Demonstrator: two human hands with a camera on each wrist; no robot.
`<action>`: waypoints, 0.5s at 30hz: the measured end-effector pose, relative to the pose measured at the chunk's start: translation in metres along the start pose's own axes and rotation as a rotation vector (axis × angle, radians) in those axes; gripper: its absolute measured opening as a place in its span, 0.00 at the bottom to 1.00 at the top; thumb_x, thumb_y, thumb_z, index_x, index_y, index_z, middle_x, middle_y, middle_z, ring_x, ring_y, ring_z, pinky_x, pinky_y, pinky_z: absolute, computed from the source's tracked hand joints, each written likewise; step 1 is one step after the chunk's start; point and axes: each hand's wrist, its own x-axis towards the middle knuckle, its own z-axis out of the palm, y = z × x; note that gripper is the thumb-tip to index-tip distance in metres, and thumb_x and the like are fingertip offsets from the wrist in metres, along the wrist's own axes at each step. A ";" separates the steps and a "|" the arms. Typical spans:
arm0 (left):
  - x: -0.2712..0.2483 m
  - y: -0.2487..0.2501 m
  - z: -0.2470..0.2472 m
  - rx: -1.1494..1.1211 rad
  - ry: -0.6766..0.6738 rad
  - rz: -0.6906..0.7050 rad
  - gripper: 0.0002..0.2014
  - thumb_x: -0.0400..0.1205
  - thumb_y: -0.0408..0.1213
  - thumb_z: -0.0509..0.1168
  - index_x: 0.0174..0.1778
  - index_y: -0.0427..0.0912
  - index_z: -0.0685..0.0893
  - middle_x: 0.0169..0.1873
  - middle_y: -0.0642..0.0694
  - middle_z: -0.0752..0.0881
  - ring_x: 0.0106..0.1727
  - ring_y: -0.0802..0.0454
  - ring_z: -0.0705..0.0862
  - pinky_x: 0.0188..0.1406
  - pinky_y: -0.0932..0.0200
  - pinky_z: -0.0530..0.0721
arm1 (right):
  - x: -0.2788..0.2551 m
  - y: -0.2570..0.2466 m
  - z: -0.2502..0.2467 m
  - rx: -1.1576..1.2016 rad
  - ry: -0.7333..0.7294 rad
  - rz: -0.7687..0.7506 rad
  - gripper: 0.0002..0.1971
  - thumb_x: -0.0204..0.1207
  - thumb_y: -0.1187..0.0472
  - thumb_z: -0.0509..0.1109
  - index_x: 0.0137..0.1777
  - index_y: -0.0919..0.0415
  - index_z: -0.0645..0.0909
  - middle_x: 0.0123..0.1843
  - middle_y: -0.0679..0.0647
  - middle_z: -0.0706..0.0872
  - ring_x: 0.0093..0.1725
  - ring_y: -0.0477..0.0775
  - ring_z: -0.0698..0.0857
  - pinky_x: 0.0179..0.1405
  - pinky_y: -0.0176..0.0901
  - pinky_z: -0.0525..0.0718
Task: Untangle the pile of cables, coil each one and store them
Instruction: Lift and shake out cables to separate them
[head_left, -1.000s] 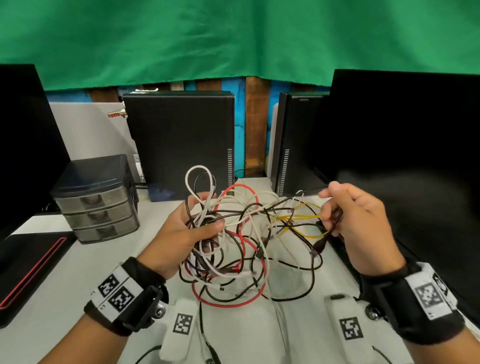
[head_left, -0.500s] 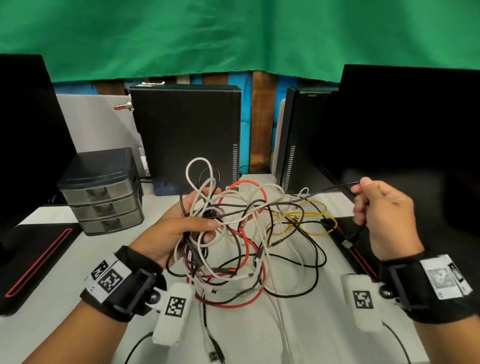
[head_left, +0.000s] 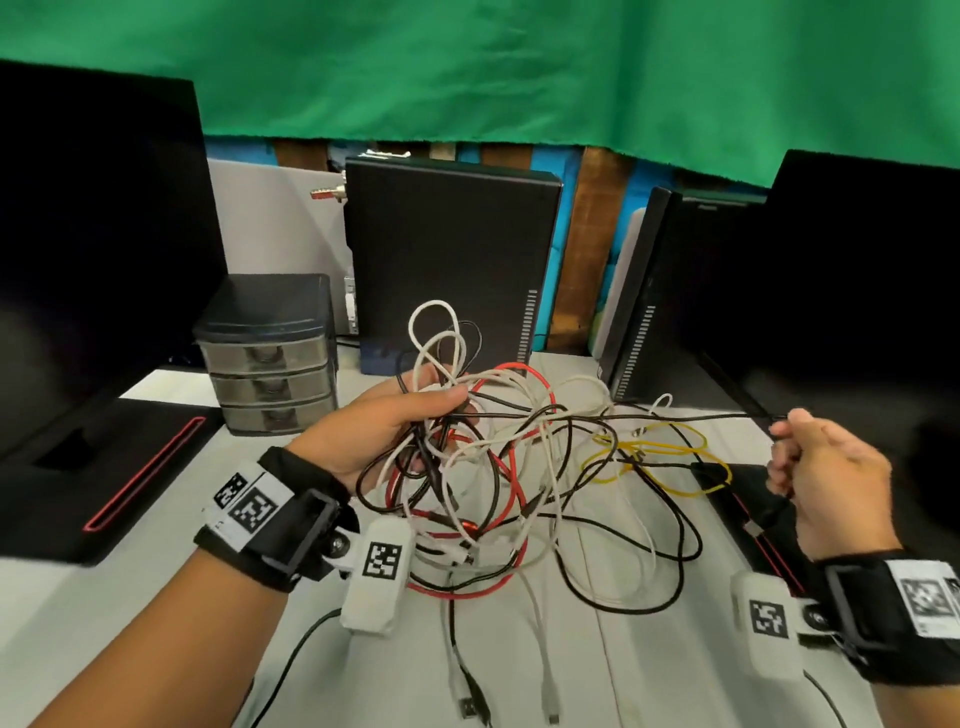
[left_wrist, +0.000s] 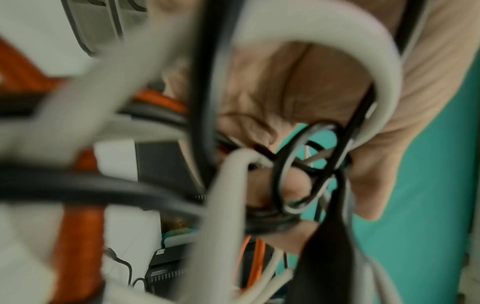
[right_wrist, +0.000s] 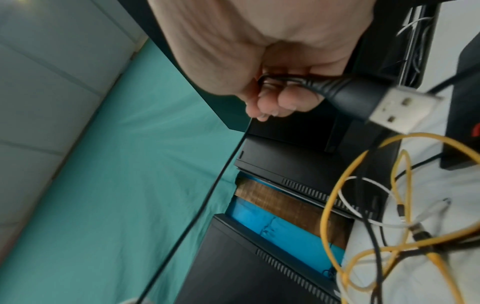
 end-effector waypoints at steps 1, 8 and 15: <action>0.000 0.001 0.001 0.017 0.023 -0.006 0.13 0.76 0.33 0.69 0.57 0.38 0.86 0.53 0.33 0.89 0.43 0.44 0.90 0.46 0.52 0.91 | 0.000 0.002 0.001 -0.005 0.015 0.012 0.16 0.88 0.56 0.63 0.38 0.59 0.81 0.20 0.47 0.76 0.22 0.48 0.72 0.25 0.43 0.70; 0.004 0.008 -0.012 0.115 0.143 -0.059 0.07 0.72 0.35 0.72 0.40 0.34 0.85 0.32 0.46 0.88 0.29 0.51 0.85 0.27 0.63 0.86 | 0.018 0.007 0.004 -0.009 0.076 0.052 0.16 0.88 0.54 0.62 0.37 0.55 0.78 0.17 0.44 0.75 0.16 0.40 0.71 0.15 0.34 0.67; 0.005 0.008 -0.016 0.023 0.032 -0.109 0.26 0.70 0.47 0.78 0.60 0.35 0.88 0.47 0.37 0.89 0.38 0.48 0.89 0.43 0.53 0.90 | -0.012 -0.017 0.030 -0.544 -0.040 -0.196 0.11 0.83 0.56 0.71 0.63 0.54 0.83 0.60 0.58 0.88 0.58 0.58 0.85 0.63 0.61 0.83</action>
